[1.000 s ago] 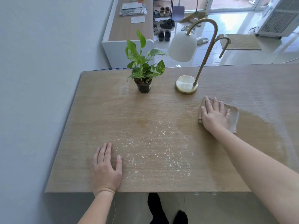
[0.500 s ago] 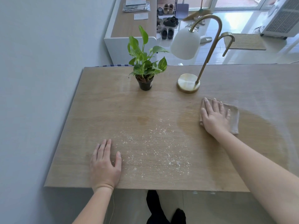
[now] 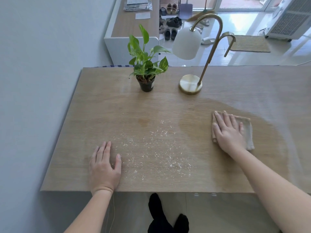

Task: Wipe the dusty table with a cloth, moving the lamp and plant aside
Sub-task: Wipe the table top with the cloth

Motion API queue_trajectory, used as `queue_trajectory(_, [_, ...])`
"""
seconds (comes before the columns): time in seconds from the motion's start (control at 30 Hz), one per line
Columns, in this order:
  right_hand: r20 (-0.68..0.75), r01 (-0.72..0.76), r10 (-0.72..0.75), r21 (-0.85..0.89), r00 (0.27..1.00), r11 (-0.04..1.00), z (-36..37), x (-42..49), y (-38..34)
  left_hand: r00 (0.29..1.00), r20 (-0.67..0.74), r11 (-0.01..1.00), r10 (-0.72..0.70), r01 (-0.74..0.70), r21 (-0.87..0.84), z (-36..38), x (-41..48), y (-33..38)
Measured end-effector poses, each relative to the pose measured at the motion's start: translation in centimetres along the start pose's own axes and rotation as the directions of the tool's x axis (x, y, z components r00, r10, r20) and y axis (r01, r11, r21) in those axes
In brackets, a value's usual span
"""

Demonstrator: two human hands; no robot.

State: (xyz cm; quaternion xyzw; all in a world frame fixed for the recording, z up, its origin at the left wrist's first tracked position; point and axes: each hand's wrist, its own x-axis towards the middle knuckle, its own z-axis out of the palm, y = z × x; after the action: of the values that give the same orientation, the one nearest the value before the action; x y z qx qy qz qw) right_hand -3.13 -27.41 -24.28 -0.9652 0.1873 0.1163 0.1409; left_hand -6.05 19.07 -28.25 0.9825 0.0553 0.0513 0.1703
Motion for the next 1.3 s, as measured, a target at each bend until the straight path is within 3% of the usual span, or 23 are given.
queue_trajectory(0.07, [-0.013, -0.102, 0.103, 0.052, 0.995, 0.993, 0.9, 1.4, -3.0, 1.0, 0.001, 1.0, 0.002, -0.002, 0.003, 0.0, 0.0, 0.0])
queue_trajectory(0.1, [-0.013, -0.086, 0.087, 0.052, 0.996, 0.995, 1.5, 1.4, -4.5, 1.0, 0.001, 1.0, 0.002, -0.002, 0.004, 0.0, 0.0, 0.0])
queue_trajectory(0.27, [0.036, 0.238, -0.238, -0.002, 0.971, 0.971, 5.2, -6.6, -8.4, 1.0, -0.013, 1.0, -0.006, 0.006, 0.009, 0.0, -0.1, 0.1])
queue_trajectory(0.43, [0.069, 0.296, -0.291, -0.078, 0.954, 0.952, 5.5, -15.0, -2.2, 1.0, -0.008, 1.0, -0.006, 0.006, 0.002, 0.0, -0.1, 0.2])
queue_trajectory(0.57, [-0.006, 0.074, -0.074, -0.029, 0.997, 0.997, 2.8, -9.6, 1.3, 1.0, -0.015, 1.0, 0.002, -0.002, -0.013, 0.1, -0.1, -0.1])
queue_trajectory(0.7, [-0.058, -0.189, 0.195, 0.094, 0.979, 0.977, 3.3, -3.9, -3.3, 1.0, -0.02, 1.0, 0.005, -0.005, -0.017, 0.4, 0.0, -0.2])
queue_trajectory(0.77, [-0.035, -0.096, 0.099, 0.076, 0.994, 0.992, 4.4, -4.8, -6.6, 1.0, -0.022, 1.0, 0.008, -0.008, -0.015, 0.5, -0.1, -0.1])
queue_trajectory(0.83, [-0.008, 0.118, -0.118, 0.029, 0.993, 0.993, 5.8, -8.4, -8.3, 1.0, -0.03, 1.0, 0.005, -0.006, -0.02, 0.4, -0.2, -0.1])
queue_trajectory(0.9, [0.042, 0.294, -0.293, -0.011, 0.955, 0.956, 6.6, -12.9, -7.4, 1.0, -0.031, 1.0, 0.003, -0.004, -0.026, 0.4, -0.2, 0.0])
queue_trajectory(0.97, [0.082, 0.358, -0.352, -0.059, 0.932, 0.932, 6.3, -15.0, -4.3, 1.0, -0.029, 1.0, 0.003, -0.004, -0.024, 0.4, -0.1, -0.1])
queue_trajectory(1.1, [0.012, 0.158, -0.158, -0.057, 0.987, 0.986, 3.7, -10.8, 0.1, 0.999, -0.033, 1.0, 0.007, -0.008, -0.023, 0.5, -0.1, -0.2])
queue_trajectory(1.23, [-0.053, -0.146, 0.15, 0.067, 0.987, 0.987, 4.3, -5.4, -4.3, 1.0, -0.029, 1.0, 0.002, -0.002, -0.014, 0.4, 0.0, -0.1])
queue_trajectory(1.3, [-0.04, -0.112, 0.114, 0.059, 0.993, 0.992, 5.3, -5.8, -7.5, 1.0, -0.025, 1.0, -0.001, 0.001, -0.015, 0.3, -0.1, 0.0])
